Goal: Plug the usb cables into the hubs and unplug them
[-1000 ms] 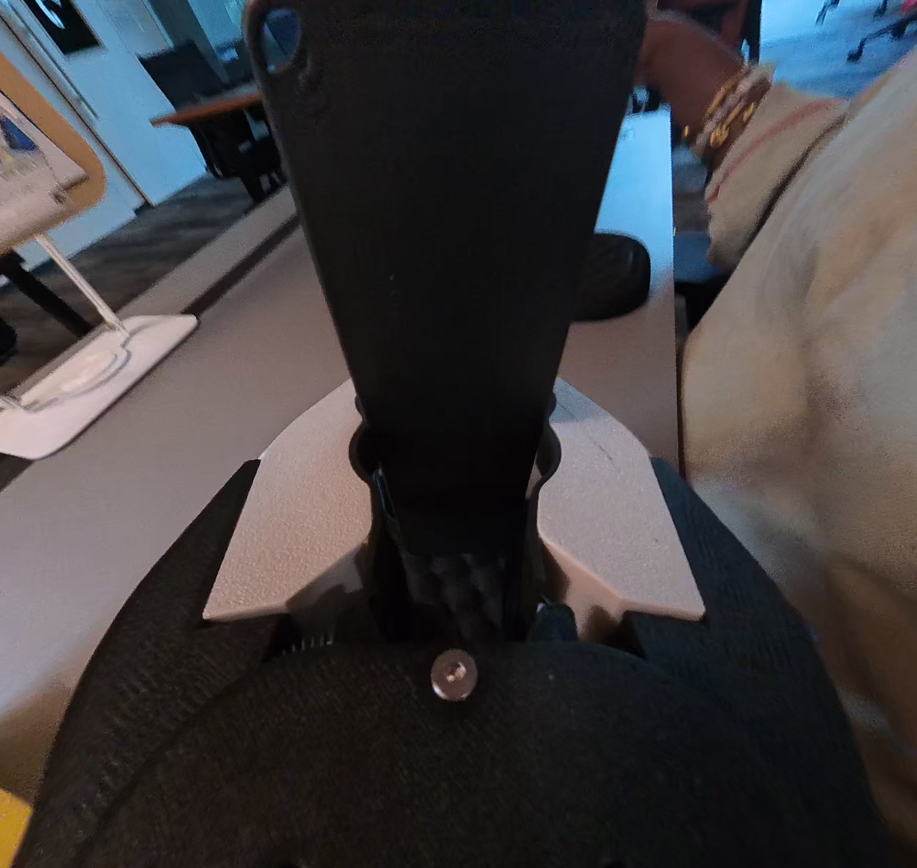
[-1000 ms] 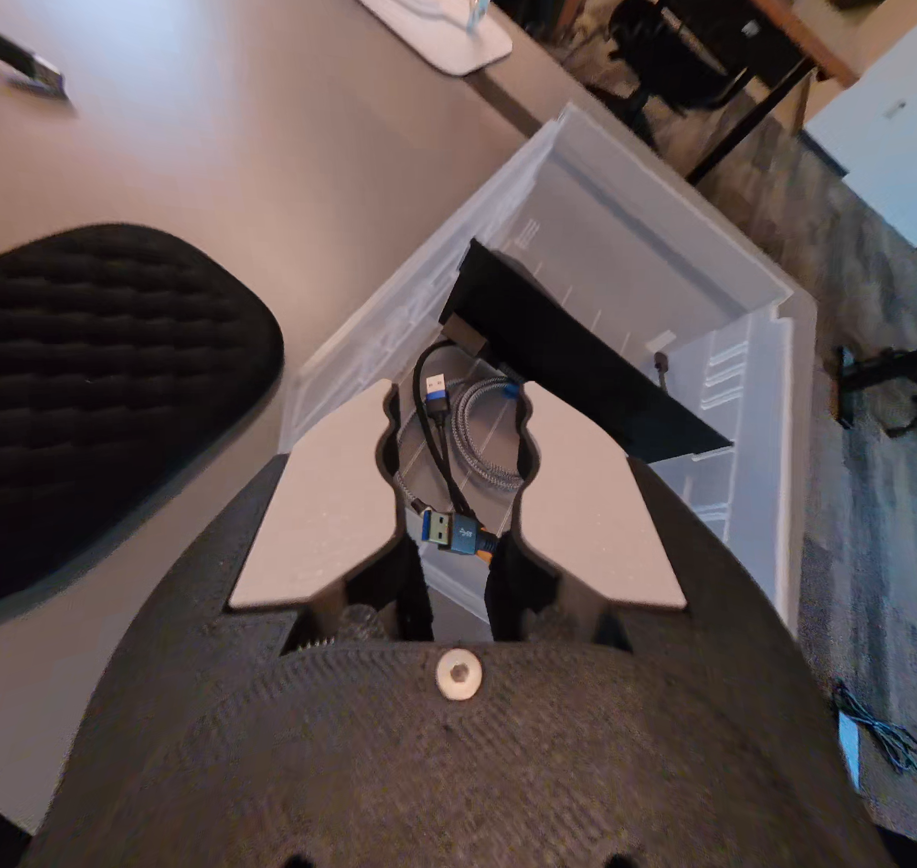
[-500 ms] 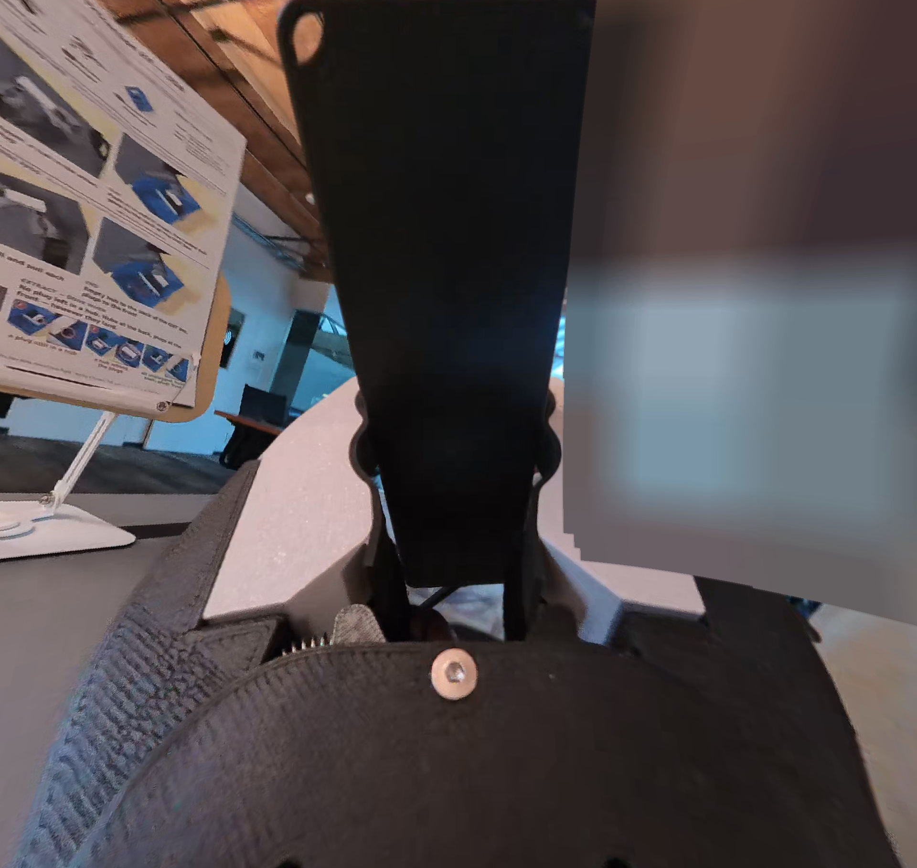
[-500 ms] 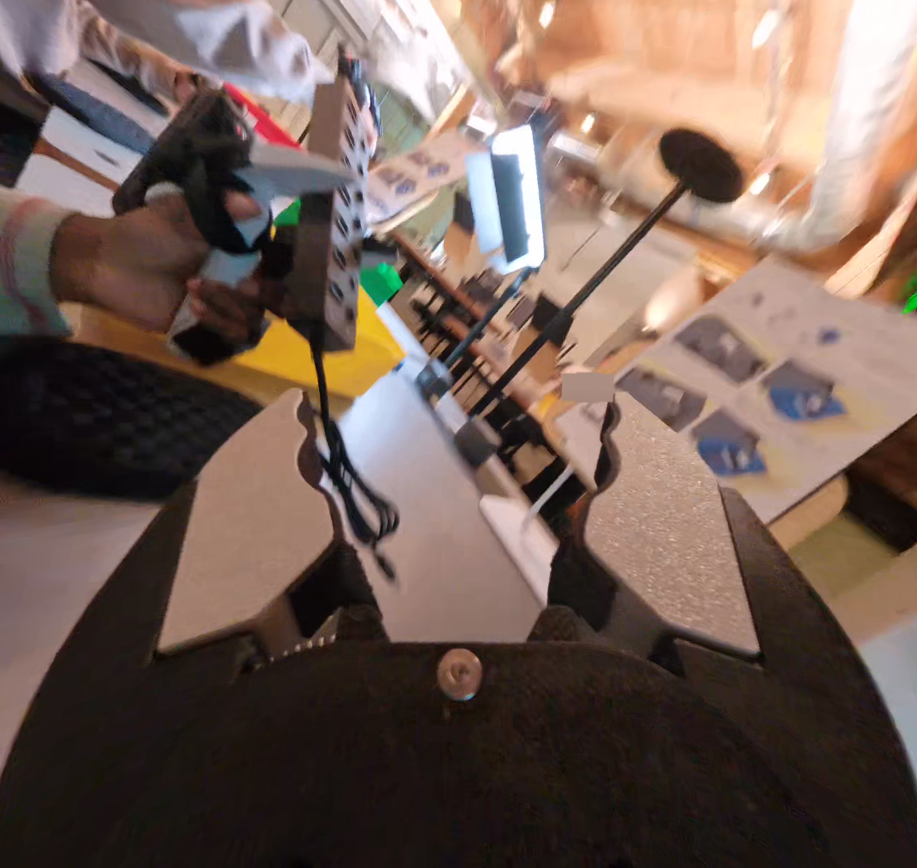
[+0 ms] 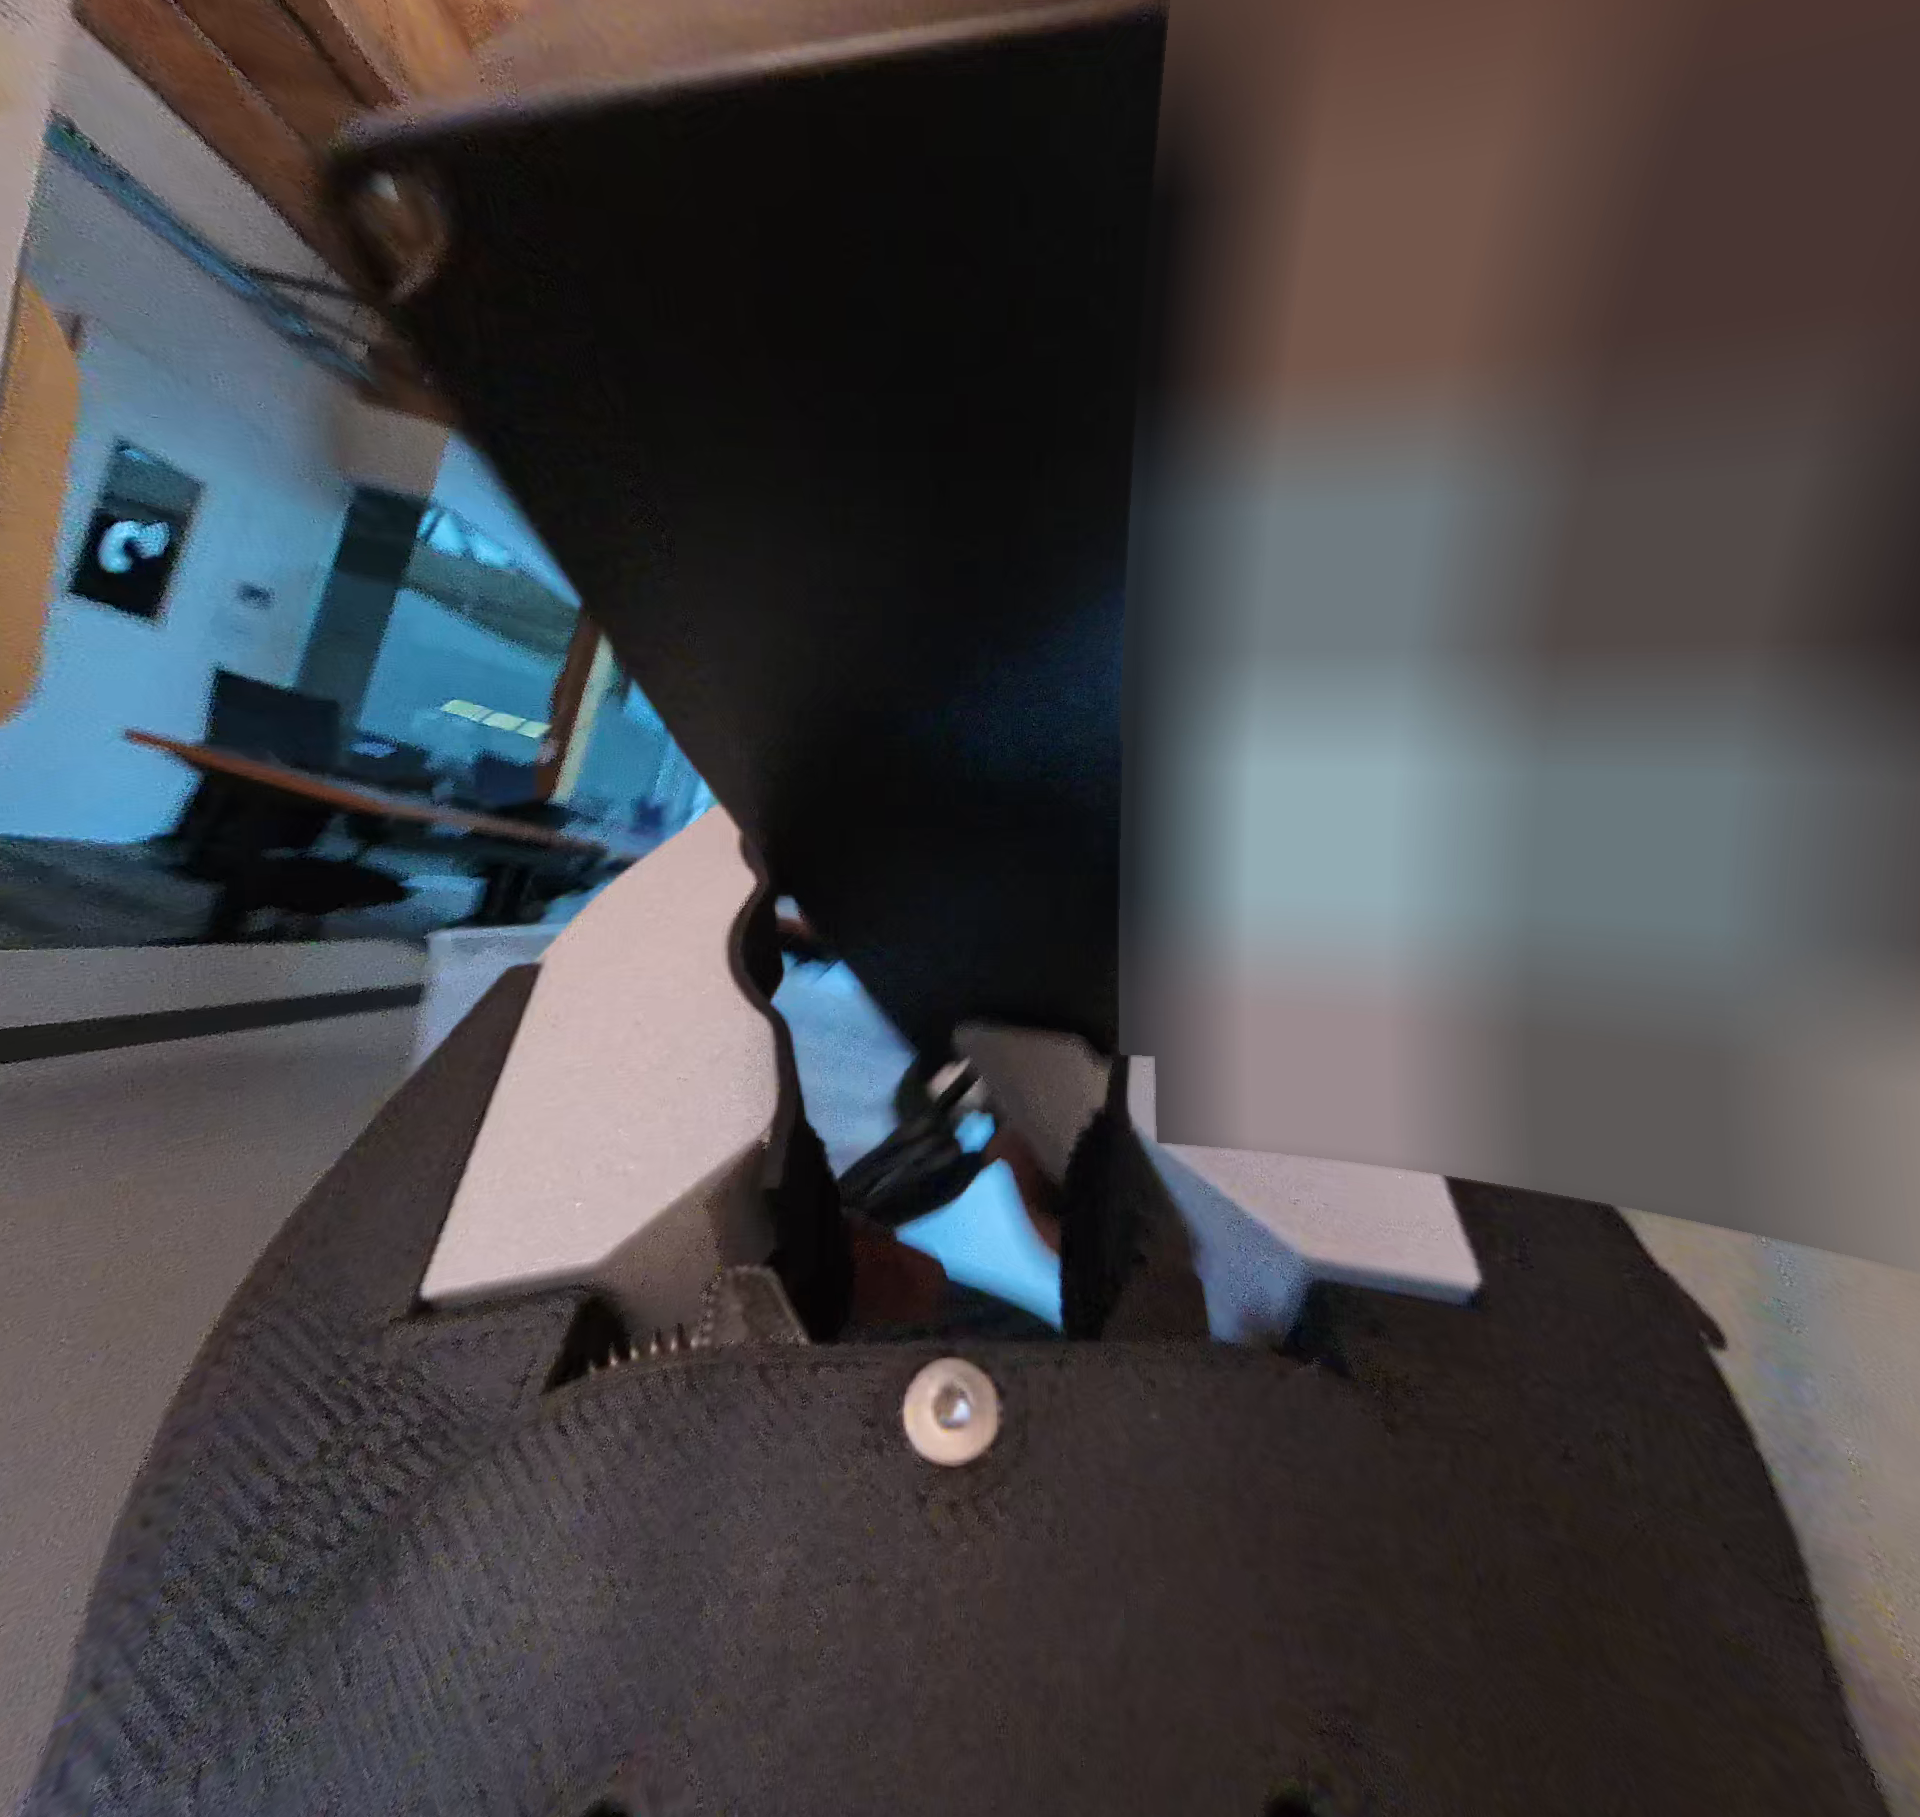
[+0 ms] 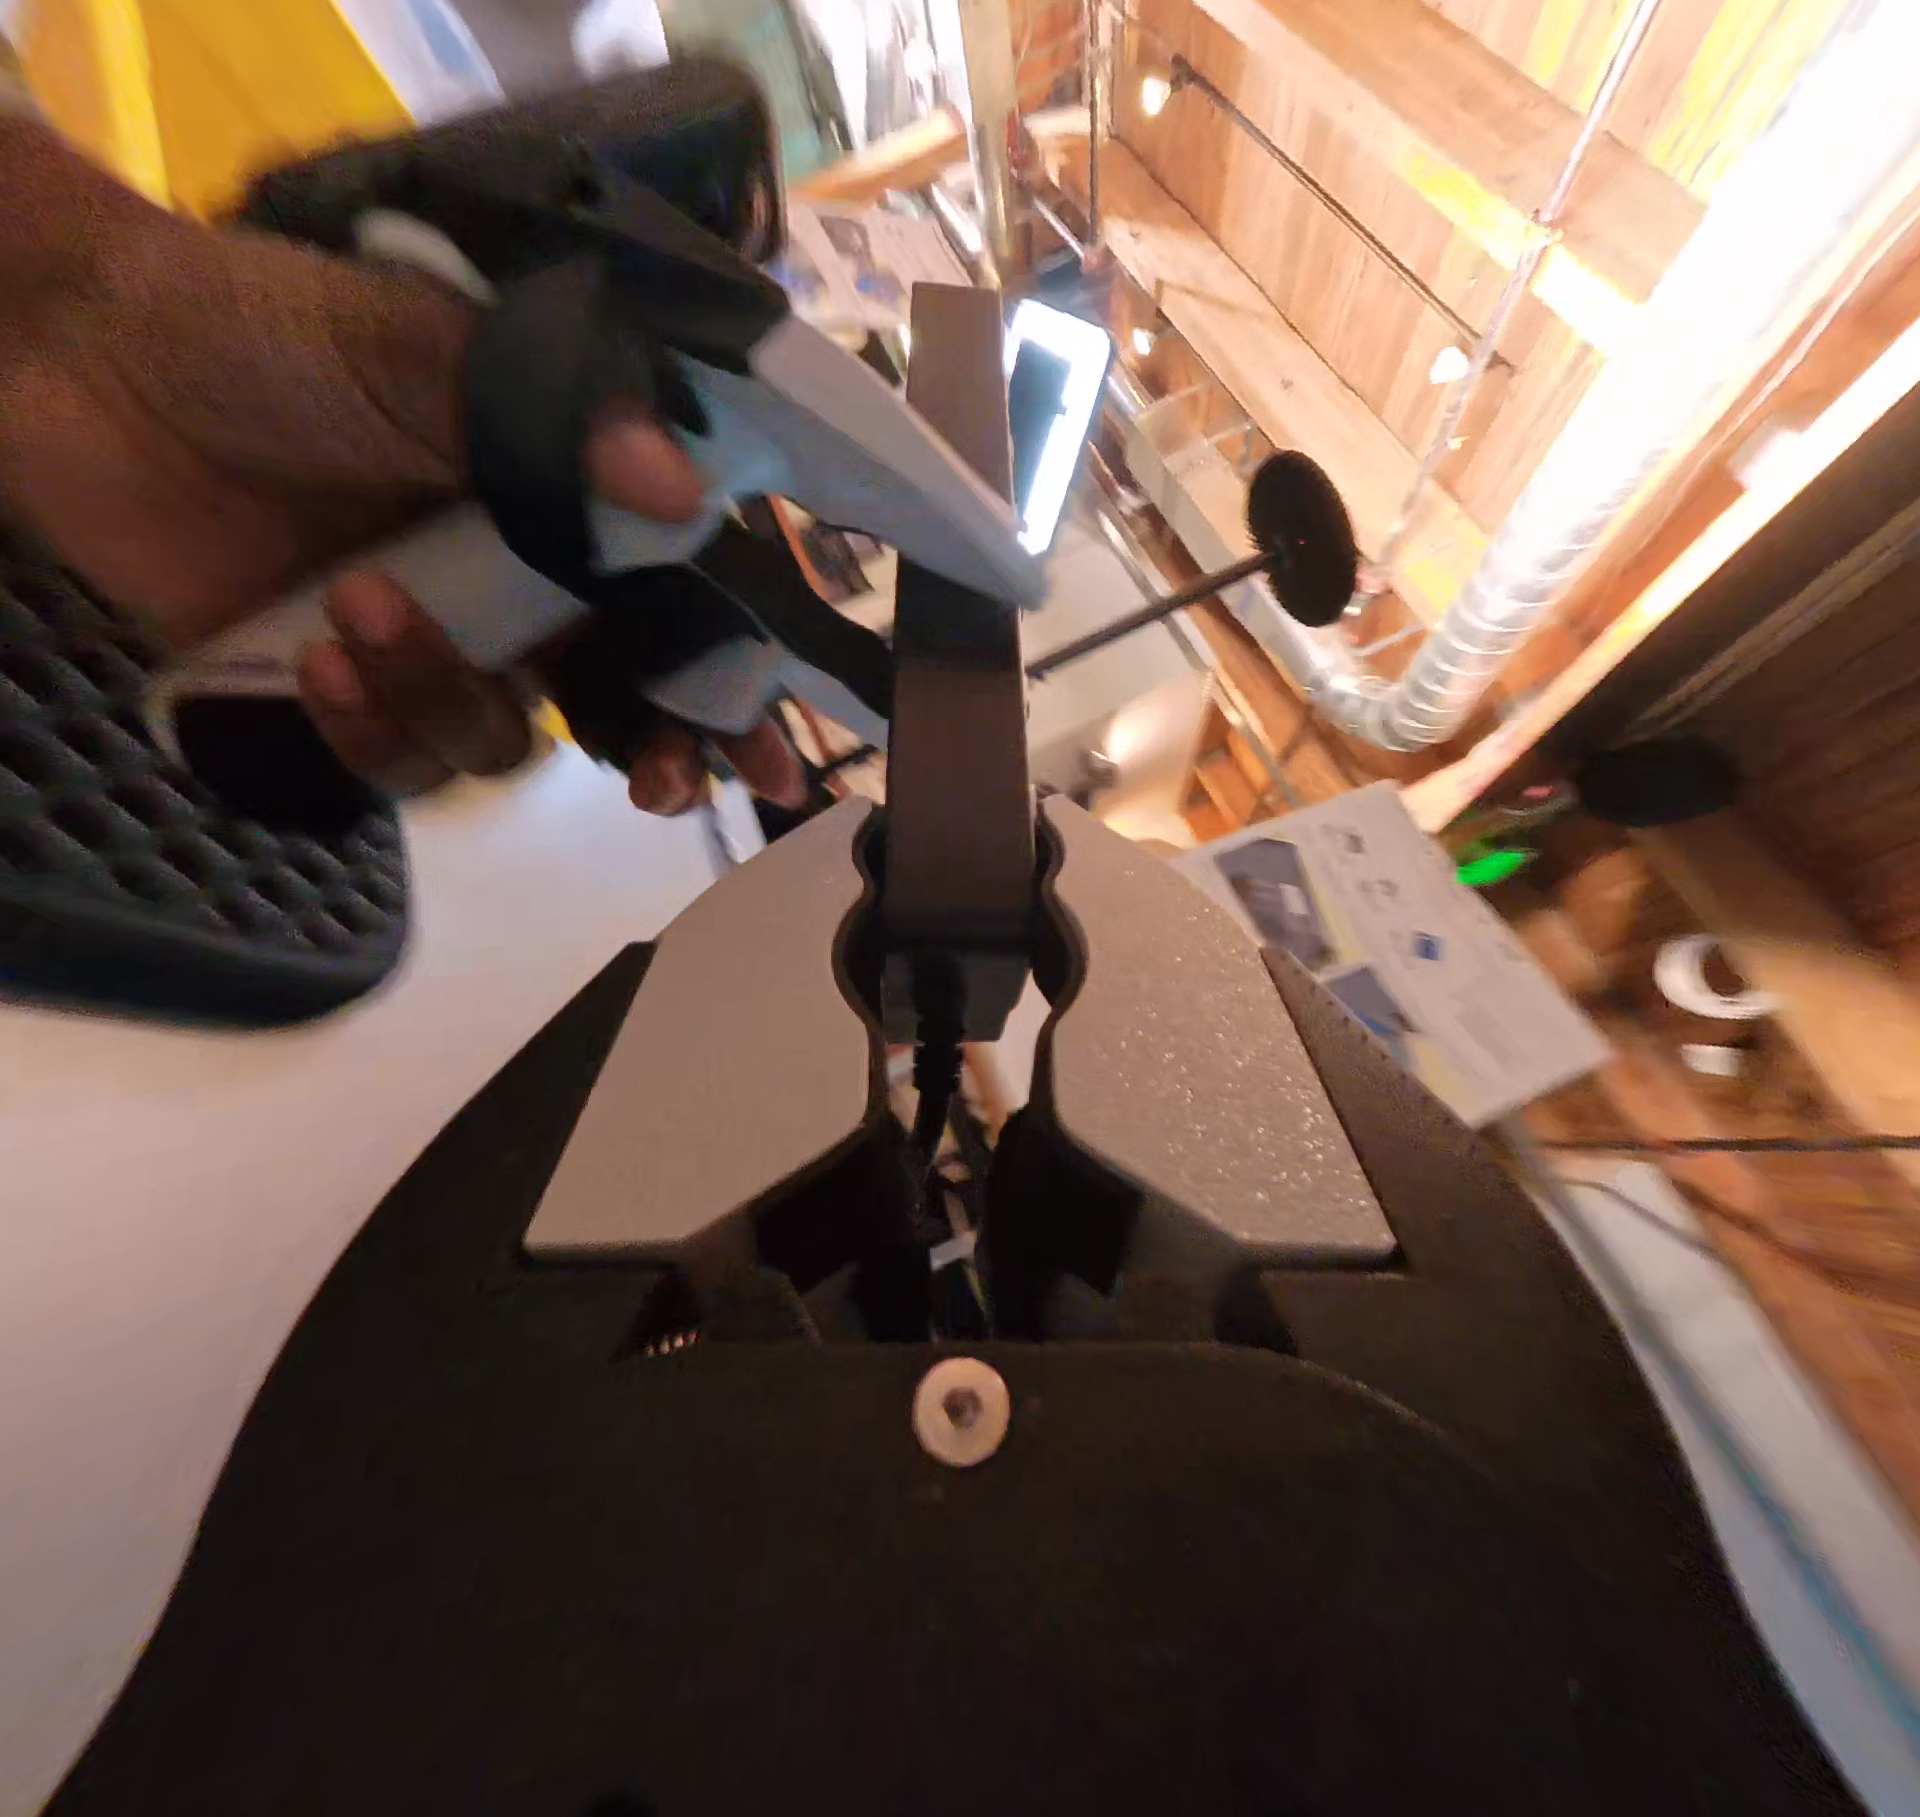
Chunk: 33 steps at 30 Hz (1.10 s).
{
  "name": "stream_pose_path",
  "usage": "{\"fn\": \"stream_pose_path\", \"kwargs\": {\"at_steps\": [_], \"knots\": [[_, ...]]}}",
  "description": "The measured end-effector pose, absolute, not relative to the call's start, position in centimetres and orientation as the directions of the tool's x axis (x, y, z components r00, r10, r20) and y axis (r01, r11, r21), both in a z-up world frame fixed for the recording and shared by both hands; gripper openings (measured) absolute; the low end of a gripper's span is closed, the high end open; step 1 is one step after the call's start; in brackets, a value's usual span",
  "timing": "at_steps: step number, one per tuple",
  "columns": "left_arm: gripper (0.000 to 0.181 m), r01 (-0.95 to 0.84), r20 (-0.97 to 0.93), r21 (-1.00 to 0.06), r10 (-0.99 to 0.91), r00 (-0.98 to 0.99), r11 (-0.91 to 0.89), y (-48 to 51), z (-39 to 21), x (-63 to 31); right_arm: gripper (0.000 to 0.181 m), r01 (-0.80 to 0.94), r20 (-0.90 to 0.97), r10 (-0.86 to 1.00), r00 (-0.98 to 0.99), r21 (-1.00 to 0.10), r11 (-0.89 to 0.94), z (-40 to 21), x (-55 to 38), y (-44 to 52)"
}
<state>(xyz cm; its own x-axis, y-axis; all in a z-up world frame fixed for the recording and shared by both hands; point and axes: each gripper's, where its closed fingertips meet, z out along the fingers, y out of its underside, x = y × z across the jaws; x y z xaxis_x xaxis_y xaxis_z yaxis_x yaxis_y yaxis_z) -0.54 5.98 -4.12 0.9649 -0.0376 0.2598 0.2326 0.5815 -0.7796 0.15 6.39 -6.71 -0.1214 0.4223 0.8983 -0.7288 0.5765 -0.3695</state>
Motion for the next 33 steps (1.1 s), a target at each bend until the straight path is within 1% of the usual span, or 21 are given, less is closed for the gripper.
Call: {"fn": "stream_pose_path", "kwargs": {"at_steps": [1,2,3,4,5,6,7,8,10,12,14,17,20,23,25,27,30,33], "knots": [[0.076,0.13,0.185,-0.849,0.057,0.981,0.513,6.4,-4.9,-0.8,0.025,-0.708,0.917,0.396,-0.053,-0.314,0.633,-6.3,0.0,7.2],[0.091,-0.004,0.086,-0.901,0.188,0.979,0.433,6.5,-5.7,-1.6,0.025,-0.678,0.93,0.366,0.014,-0.261,0.688,-5.7,-0.1,8.2],[0.105,-0.144,-0.033,-0.93,0.314,0.949,0.338,6.5,-6.5,-2.5,0.025,-0.647,0.939,0.336,0.071,-0.213,0.733,-5.0,-0.3,9.3],[0.114,-0.273,-0.159,-0.933,0.413,0.897,0.236,6.4,-7.2,-3.3,0.025,-0.619,0.943,0.31,0.123,-0.172,0.767,-4.1,-0.4,10.4],[0.12,-0.383,-0.276,-0.912,0.473,0.837,0.146,6.3,-7.8,-3.8,0.025,-0.593,0.941,0.292,0.17,-0.139,0.793,-3.2,-0.5,11.6],[0.12,-0.461,-0.37,-0.885,0.504,0.781,0.064,6.3,-8.5,-4.2,0.025,-0.57,0.936,0.279,0.213,-0.113,0.814,-2.1,-0.7,12.9],[0.116,-0.504,-0.423,-0.864,0.544,0.725,0.002,6.2,-9.1,-4.9,0.025,-0.548,0.929,0.273,0.25,-0.097,0.831,-0.8,-0.8,14.2],[0.108,-0.524,-0.445,-0.851,0.585,0.678,-0.039,6.0,-9.6,-5.6,0.025,-0.53,0.918,0.276,0.284,-0.089,0.843,0.5,-1.0,15.7],[0.087,-0.499,-0.433,-0.863,0.63,0.645,-0.083,5.9,-11.3,-6.9,0.025,-0.52,0.885,0.318,0.341,-0.105,0.848,3.5,-1.2,18.6],[0.076,-0.454,-0.464,-0.871,0.614,0.639,-0.185,6.2,-12.8,-7.5,0.025,-0.546,0.843,0.402,0.357,-0.161,0.822,6.6,-1.4,21.7],[0.072,-0.484,-0.516,-0.842,0.621,0.59,-0.239,6.0,-13.0,-7.8,0.025,-0.592,0.784,0.507,0.358,-0.23,0.773,9.4,-1.6,24.8],[0.068,-0.476,-0.515,-0.846,0.602,0.611,-0.241,6.3,-13.4,-7.6,0.025,-0.68,0.703,0.655,0.276,-0.339,0.65,12.5,-2.3,29.0],[0.063,-0.473,-0.495,-0.854,0.615,0.614,-0.216,6.1,-13.1,-7.6,0.025,-0.74,0.674,0.723,0.15,-0.409,0.534,13.2,-4.0,32.2],[0.061,-0.457,-0.466,-0.869,0.623,0.628,-0.189,6.0,-13.0,-7.7,0.025,-0.762,0.676,0.737,0.007,-0.474,0.441,11.3,-6.8,35.0],[0.06,-0.454,-0.459,-0.872,0.627,0.629,-0.182,5.9,-12.9,-7.7,0.025,-0.741,0.658,0.746,-0.101,-0.55,0.385,8.8,-8.8,36.9],[0.06,-0.455,-0.461,-0.871,0.63,0.625,-0.186,5.9,-12.9,-7.7,0.024,-0.682,0.626,0.754,-0.199,-0.641,0.352,5.6,-10.7,39.0],[0.06,-0.459,-0.471,-0.866,0.63,0.617,-0.198,5.9,-13.0,-7.9,0.025,-0.595,0.573,0.783,-0.243,-0.725,0.347,0.9,-12.8,42.1],[0.06,-0.458,-0.471,-0.866,0.632,0.615,-0.201,5.8,-13.1,-8.0,0.025,-0.515,0.553,0.792,-0.259,-0.773,0.371,-2.4,-13.7,44.2]]}}
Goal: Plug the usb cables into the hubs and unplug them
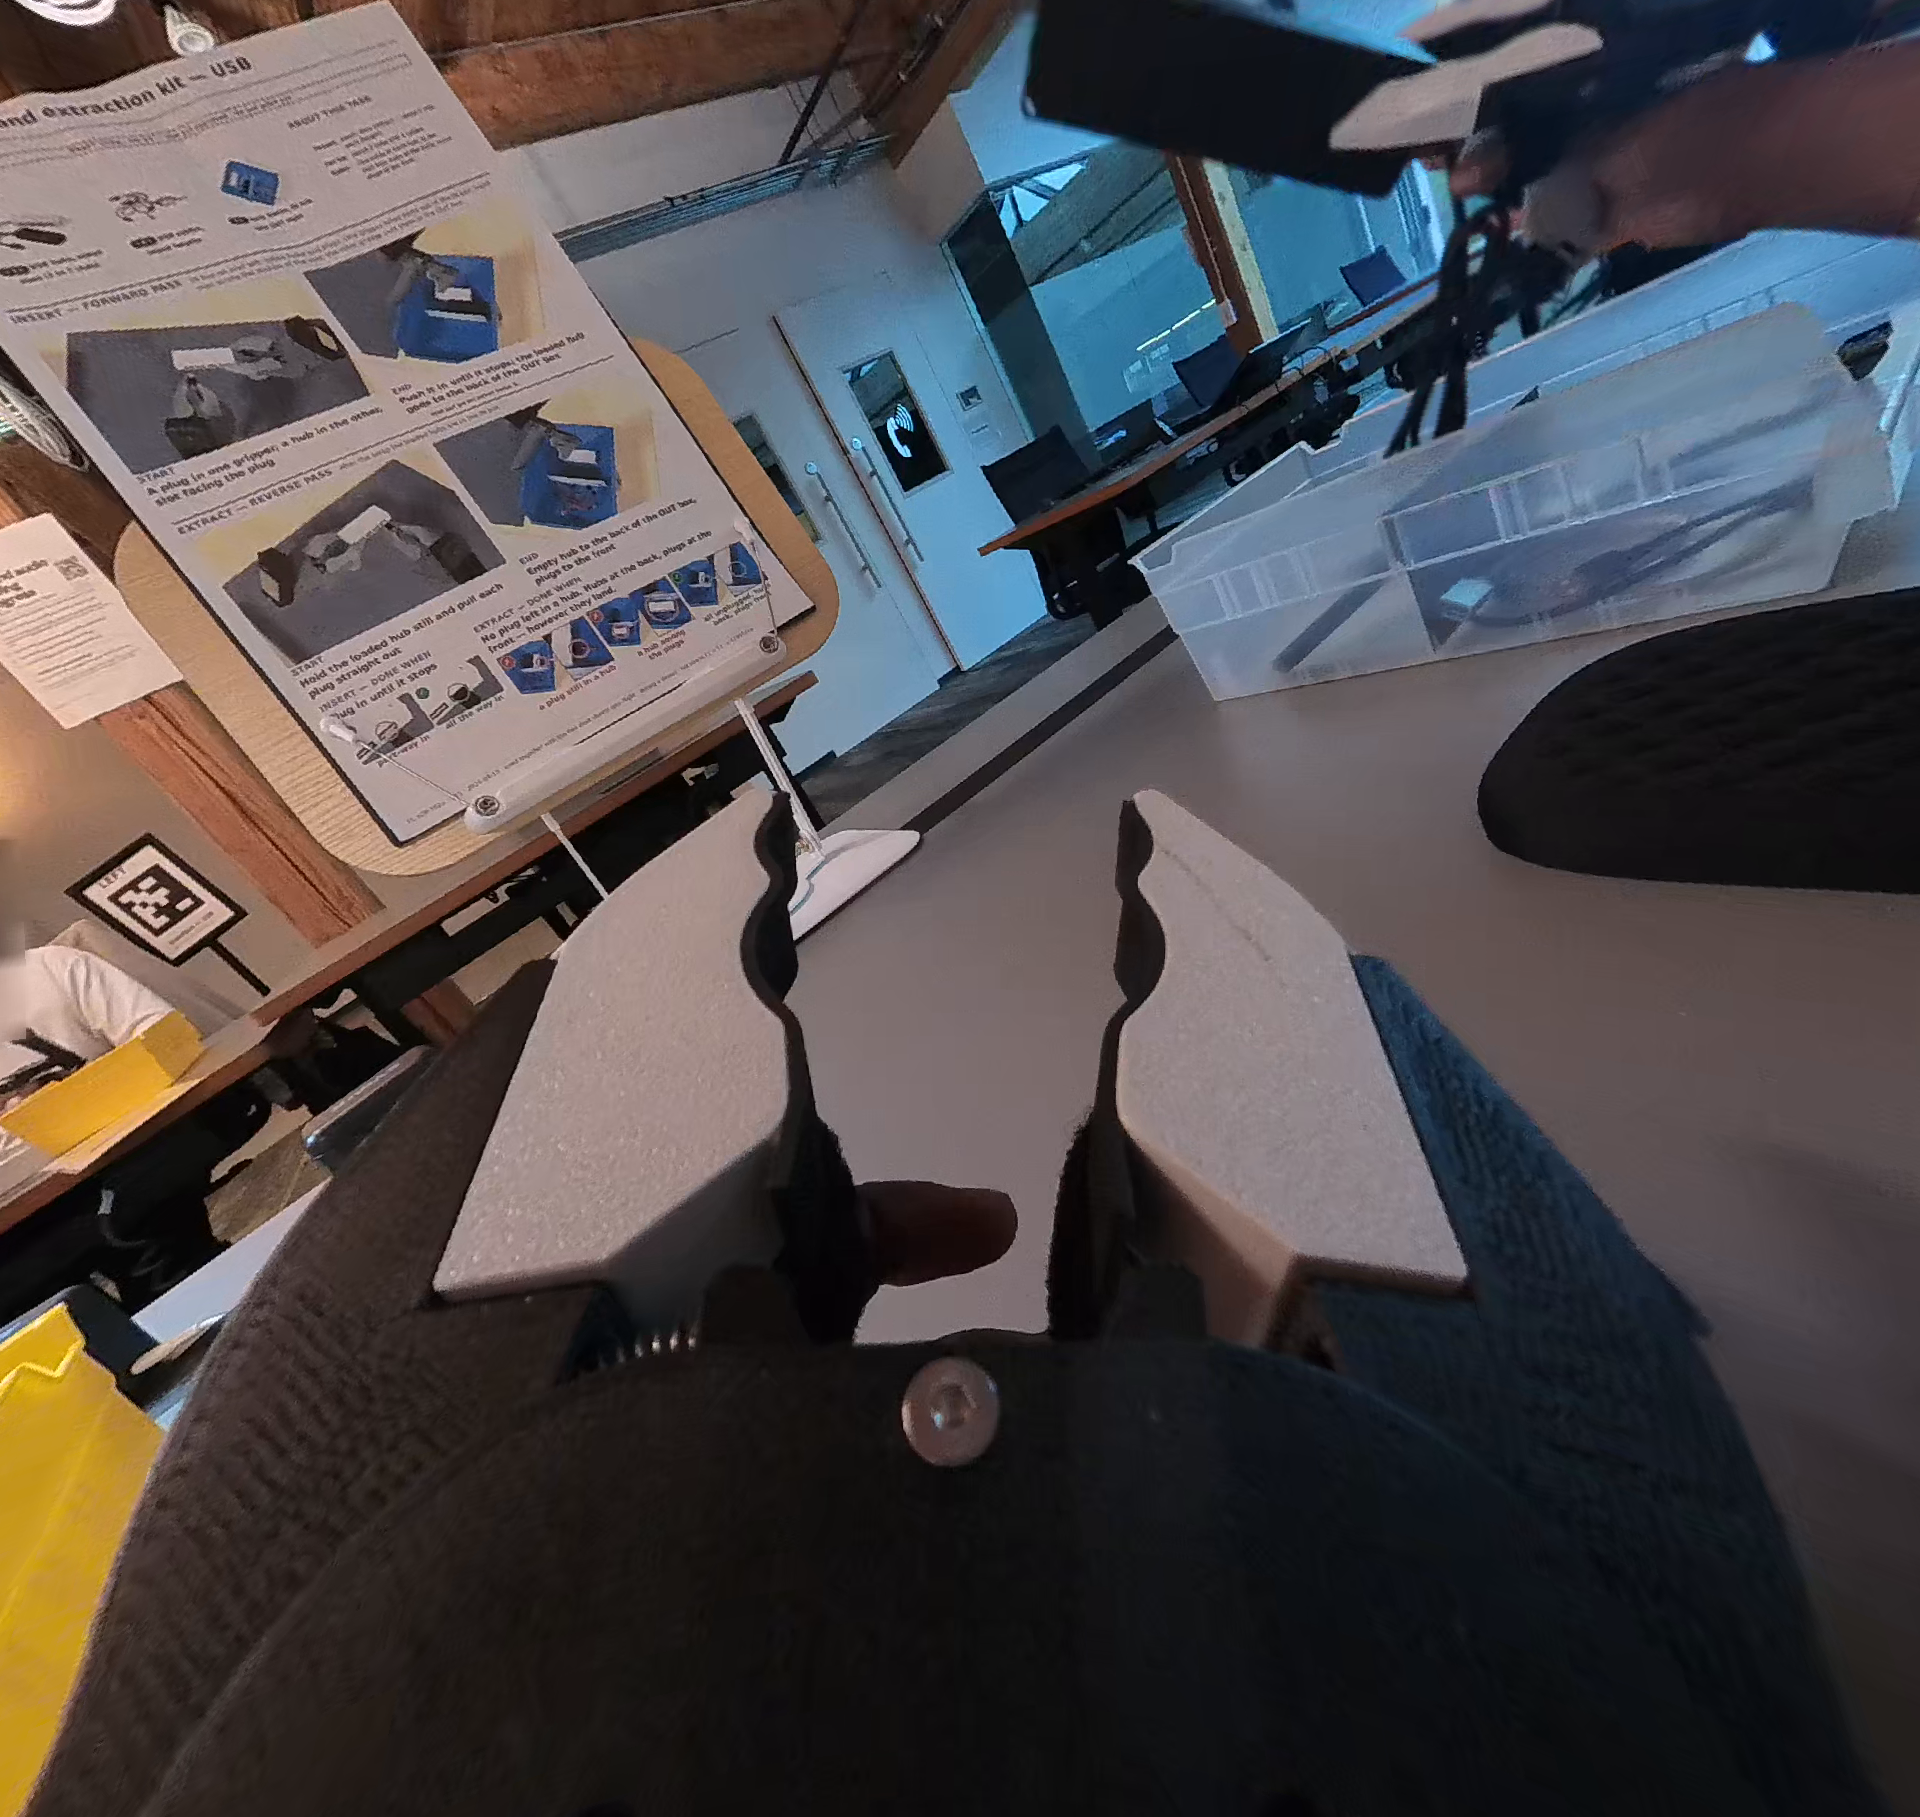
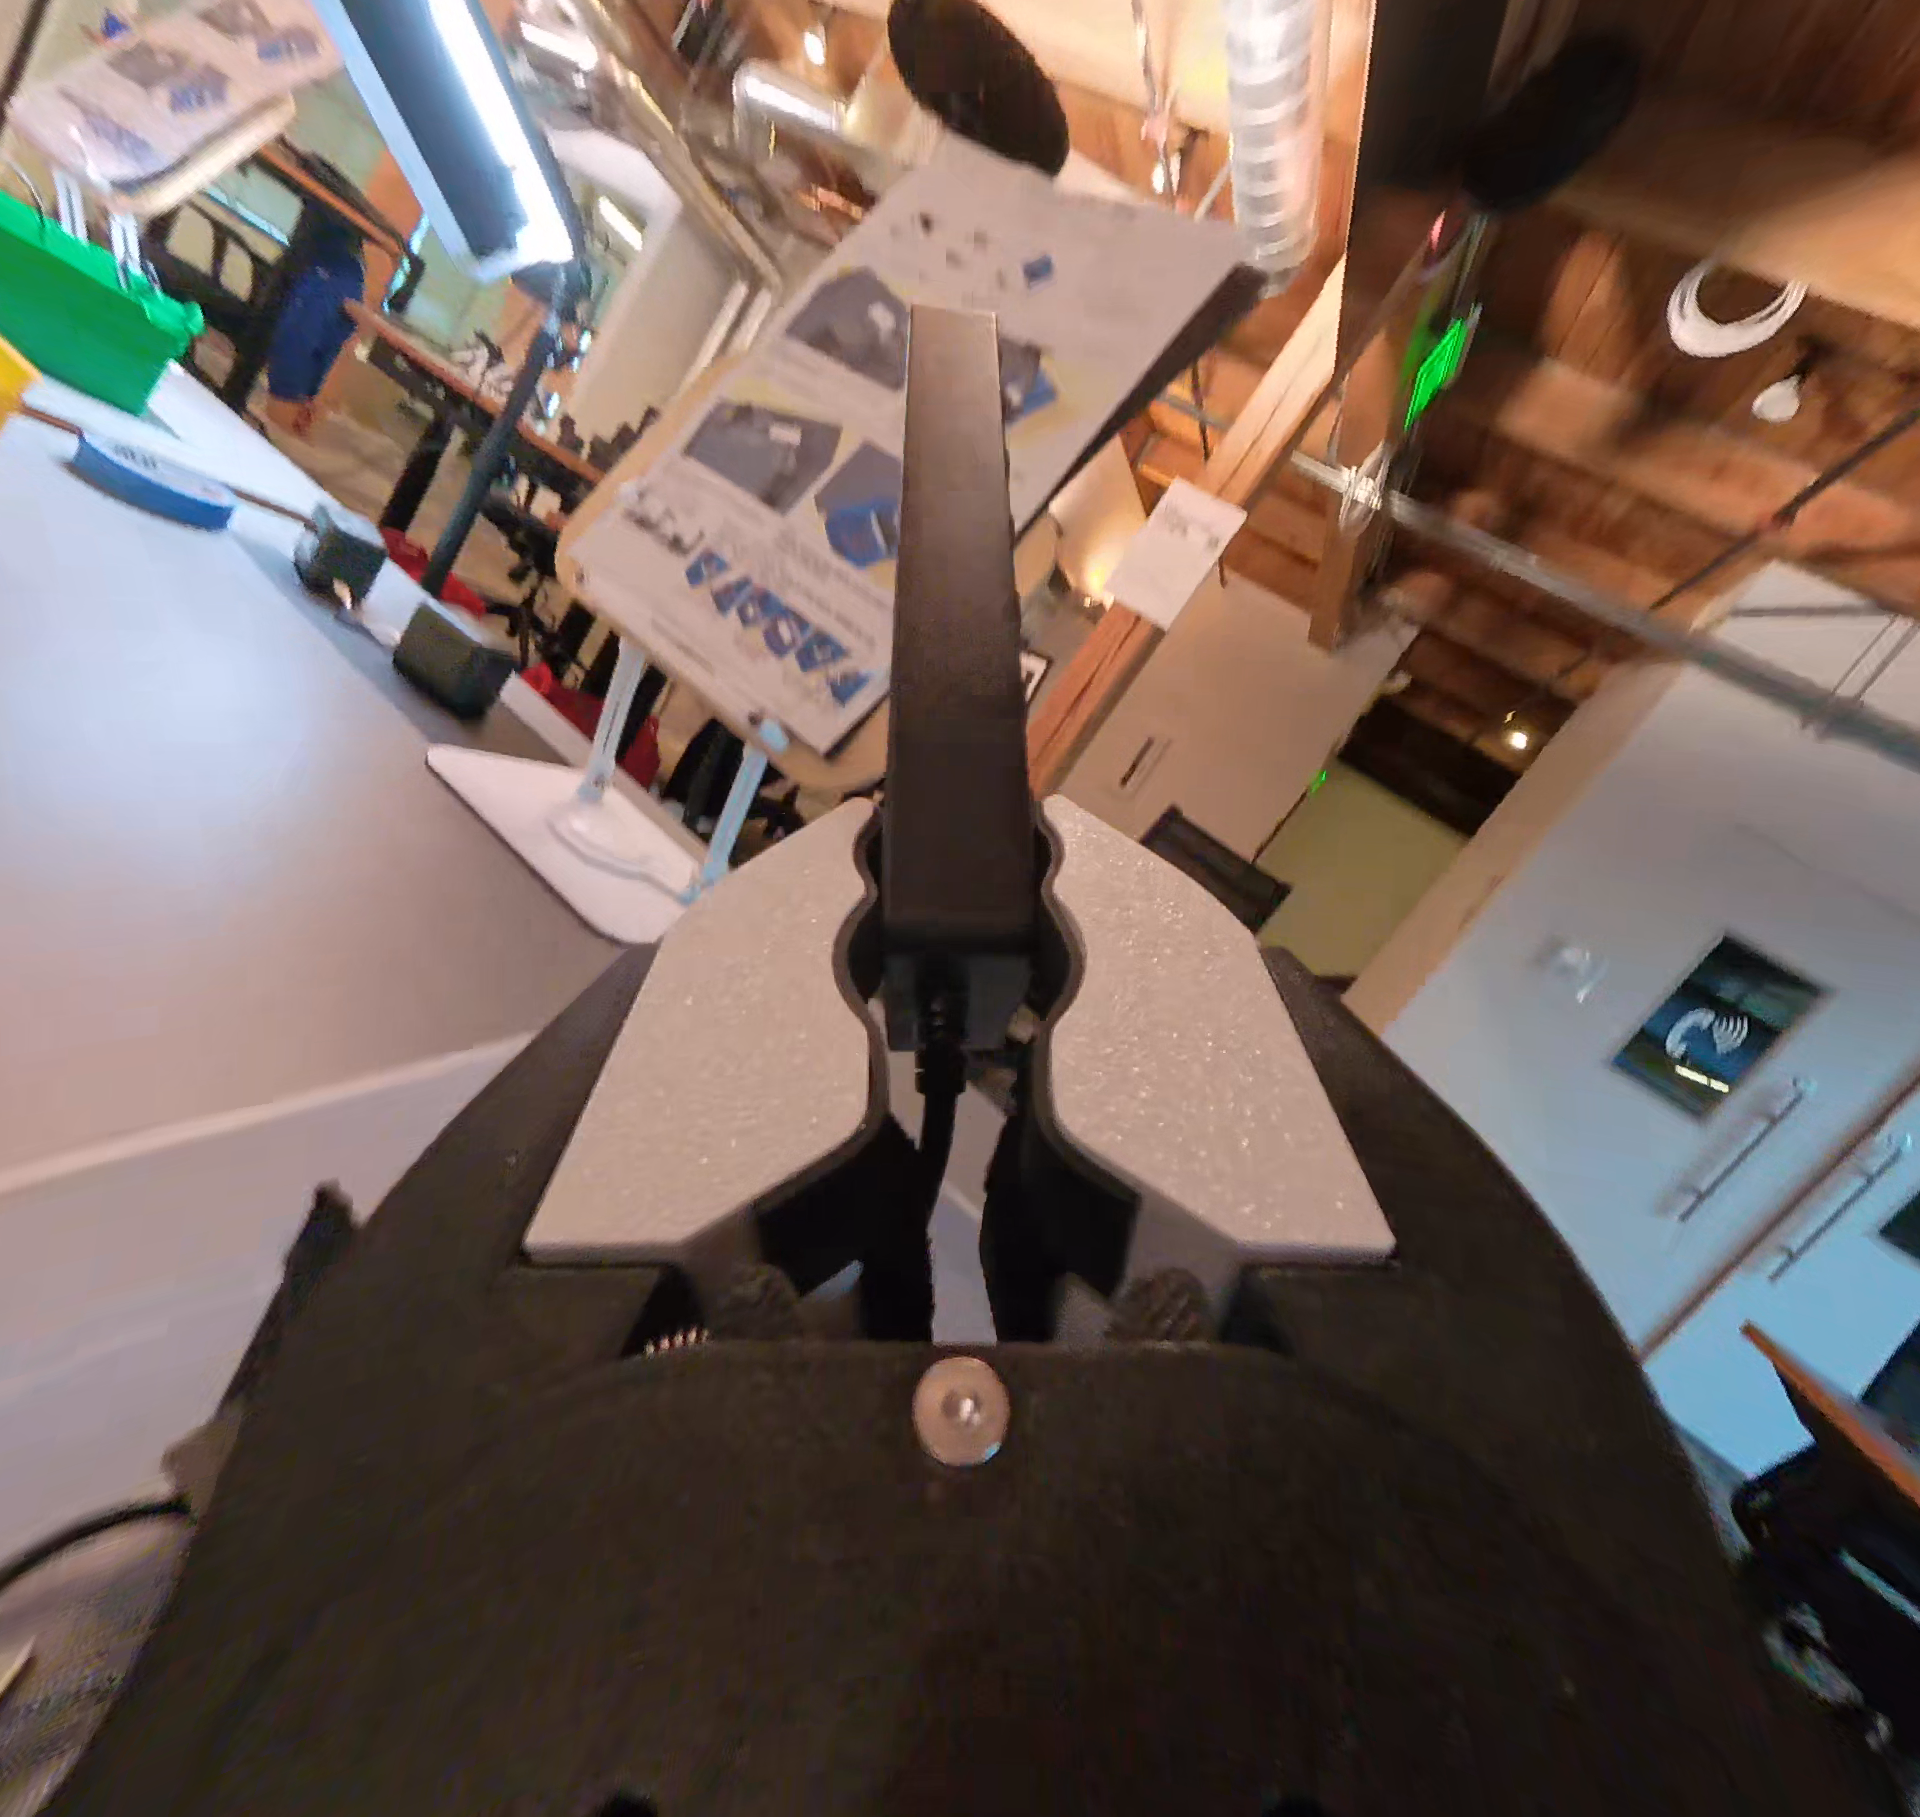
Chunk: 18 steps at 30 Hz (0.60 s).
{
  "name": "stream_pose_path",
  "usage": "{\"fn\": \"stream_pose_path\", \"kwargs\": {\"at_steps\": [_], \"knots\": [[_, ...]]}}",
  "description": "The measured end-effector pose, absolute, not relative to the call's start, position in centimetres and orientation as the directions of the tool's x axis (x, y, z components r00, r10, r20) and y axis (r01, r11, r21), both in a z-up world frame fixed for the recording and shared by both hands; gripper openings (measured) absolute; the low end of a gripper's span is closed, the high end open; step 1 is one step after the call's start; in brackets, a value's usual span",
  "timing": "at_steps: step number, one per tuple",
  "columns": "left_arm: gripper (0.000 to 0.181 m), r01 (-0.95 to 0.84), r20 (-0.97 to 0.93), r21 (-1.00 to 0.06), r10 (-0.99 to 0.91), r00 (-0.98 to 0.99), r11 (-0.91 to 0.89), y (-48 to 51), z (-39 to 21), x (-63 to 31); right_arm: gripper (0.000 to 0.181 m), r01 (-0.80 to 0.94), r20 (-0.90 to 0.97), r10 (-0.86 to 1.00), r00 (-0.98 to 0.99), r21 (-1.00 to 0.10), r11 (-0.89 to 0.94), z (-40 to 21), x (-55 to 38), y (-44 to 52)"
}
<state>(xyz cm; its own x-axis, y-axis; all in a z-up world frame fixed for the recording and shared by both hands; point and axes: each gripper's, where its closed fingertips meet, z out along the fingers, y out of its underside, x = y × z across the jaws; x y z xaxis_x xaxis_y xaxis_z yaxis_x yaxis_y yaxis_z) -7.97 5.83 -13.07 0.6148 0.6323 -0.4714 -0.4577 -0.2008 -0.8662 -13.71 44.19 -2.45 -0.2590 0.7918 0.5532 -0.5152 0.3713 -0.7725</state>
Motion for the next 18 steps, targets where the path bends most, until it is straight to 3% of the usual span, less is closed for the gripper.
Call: {"fn": "stream_pose_path", "kwargs": {"at_steps": [9,18], "knots": [[0.059,-0.46,-0.484,-0.861,0.624,0.613,-0.216,6.0,-13.3,-8.0,0.025,-0.239,0.648,0.652,-0.394,-0.757,0.608,-8.9,-14.0,46.8],[0.059,-0.46,-0.493,-0.858,0.62,0.61,-0.229,6.0,-13.5,-8.1,0.026,-0.116,0.68,0.472,-0.561,-0.629,0.769,-12.0,-15.0,46.3]]}}
